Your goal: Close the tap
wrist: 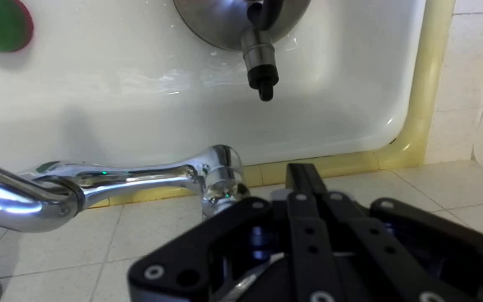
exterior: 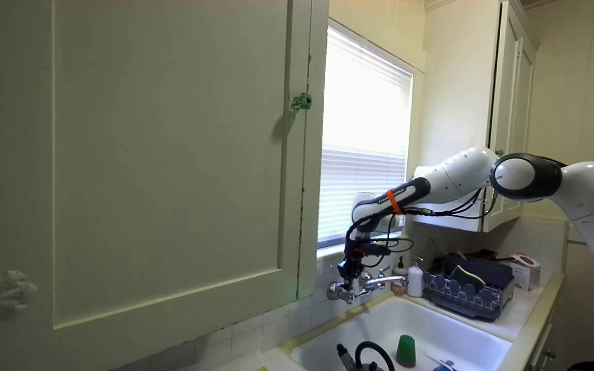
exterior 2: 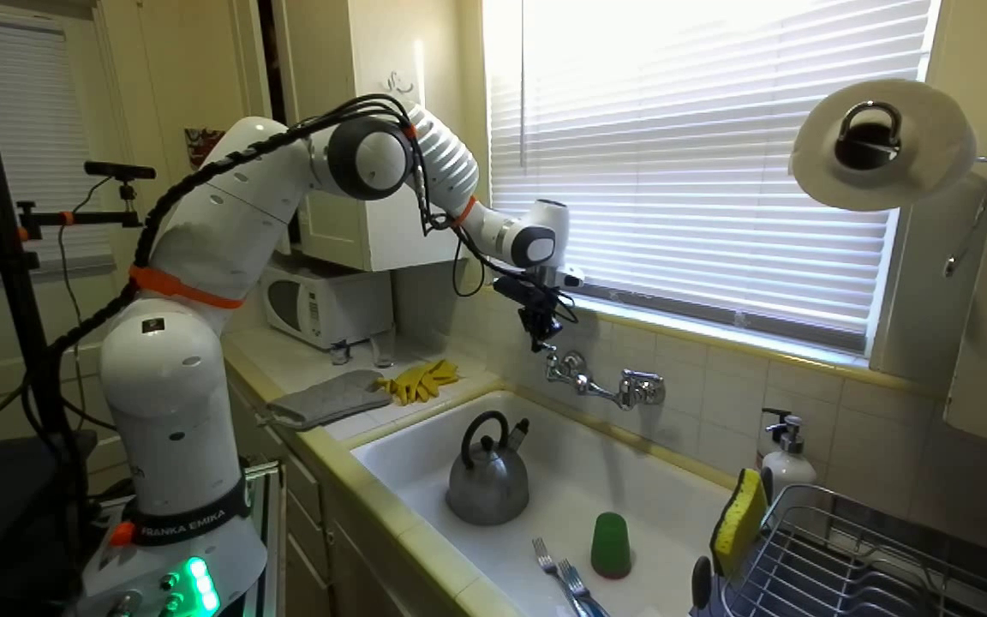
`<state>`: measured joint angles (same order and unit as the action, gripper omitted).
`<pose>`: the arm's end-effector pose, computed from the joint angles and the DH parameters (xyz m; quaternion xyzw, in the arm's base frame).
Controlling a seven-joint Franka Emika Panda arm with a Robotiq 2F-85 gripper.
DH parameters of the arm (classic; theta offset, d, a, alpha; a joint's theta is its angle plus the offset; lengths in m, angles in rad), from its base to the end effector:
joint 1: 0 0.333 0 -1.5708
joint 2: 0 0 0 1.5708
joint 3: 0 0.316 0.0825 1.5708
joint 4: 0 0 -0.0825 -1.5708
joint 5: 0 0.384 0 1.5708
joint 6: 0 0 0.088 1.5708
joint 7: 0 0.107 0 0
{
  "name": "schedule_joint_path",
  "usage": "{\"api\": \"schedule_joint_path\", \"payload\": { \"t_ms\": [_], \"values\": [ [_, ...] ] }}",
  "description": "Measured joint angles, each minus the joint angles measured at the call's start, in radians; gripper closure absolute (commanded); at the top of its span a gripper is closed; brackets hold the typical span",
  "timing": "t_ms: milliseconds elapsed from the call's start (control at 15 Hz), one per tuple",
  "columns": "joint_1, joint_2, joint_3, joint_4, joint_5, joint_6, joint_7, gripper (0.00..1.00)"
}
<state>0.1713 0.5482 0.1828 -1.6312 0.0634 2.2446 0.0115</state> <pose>0.6542 0.2265 0.3123 -0.9873 -0.1366 -0.0226 0.0777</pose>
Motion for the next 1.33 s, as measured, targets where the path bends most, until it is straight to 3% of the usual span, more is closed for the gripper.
{"api": "schedule_joint_path", "payload": {
  "t_ms": [133,400,467,733,1200,1333],
  "values": [
    [-0.001,-0.001,0.002,-0.001,0.001,-0.001,-0.011,1.00],
    [-0.015,-0.046,0.054,-0.001,0.039,-0.035,-0.172,1.00],
    [-0.017,-0.075,0.074,-0.001,0.057,-0.076,-0.209,0.79],
    [-0.018,-0.222,0.132,0.001,0.122,-0.373,-0.301,0.53],
    [-0.036,-0.467,0.083,0.000,0.126,-0.992,-0.291,0.02],
    [-0.037,-0.533,0.050,0.003,0.125,-1.157,-0.284,0.00]
  ]
}}
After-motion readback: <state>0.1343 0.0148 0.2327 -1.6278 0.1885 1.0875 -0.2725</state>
